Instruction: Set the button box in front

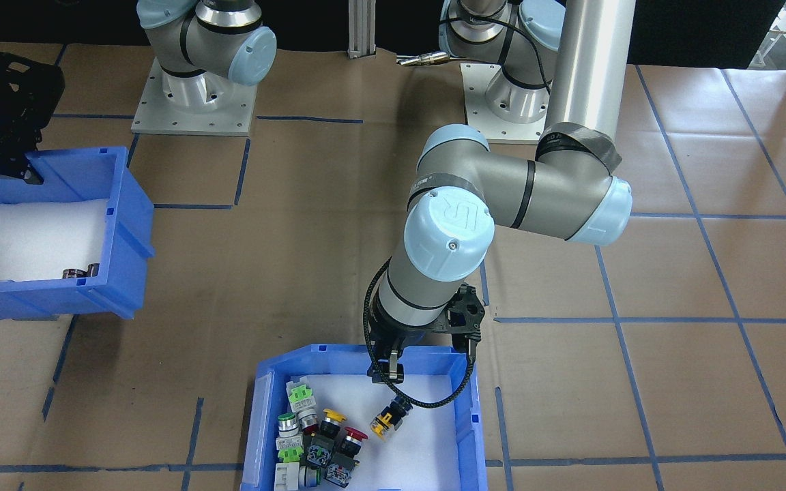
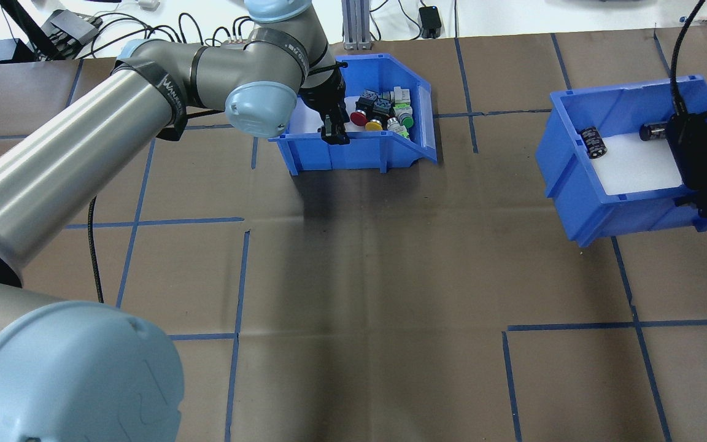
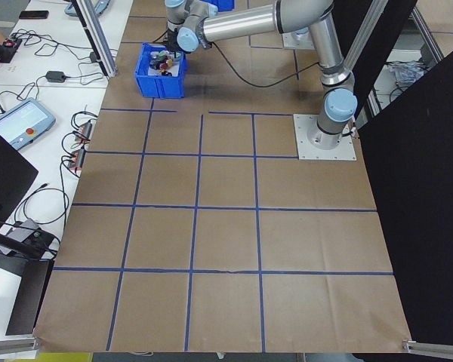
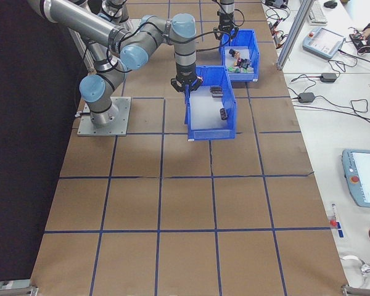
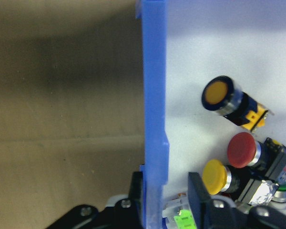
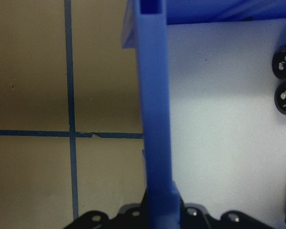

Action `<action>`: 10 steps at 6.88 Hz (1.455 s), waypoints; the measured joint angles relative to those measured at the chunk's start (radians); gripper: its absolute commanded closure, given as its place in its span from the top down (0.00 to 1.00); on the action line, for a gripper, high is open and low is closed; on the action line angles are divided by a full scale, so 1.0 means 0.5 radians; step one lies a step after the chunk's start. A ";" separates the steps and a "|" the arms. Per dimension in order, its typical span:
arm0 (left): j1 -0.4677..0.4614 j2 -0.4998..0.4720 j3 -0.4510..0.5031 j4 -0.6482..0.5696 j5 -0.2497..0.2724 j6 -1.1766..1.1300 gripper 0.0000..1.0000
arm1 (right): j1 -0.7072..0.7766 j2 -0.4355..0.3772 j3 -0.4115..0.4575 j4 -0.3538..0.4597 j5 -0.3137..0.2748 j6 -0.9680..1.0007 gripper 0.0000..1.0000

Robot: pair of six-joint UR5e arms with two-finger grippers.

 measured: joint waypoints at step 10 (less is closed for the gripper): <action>0.463 0.880 0.050 -1.065 0.557 3.087 1.00 | 0.787 -0.297 0.275 0.183 0.035 1.036 0.01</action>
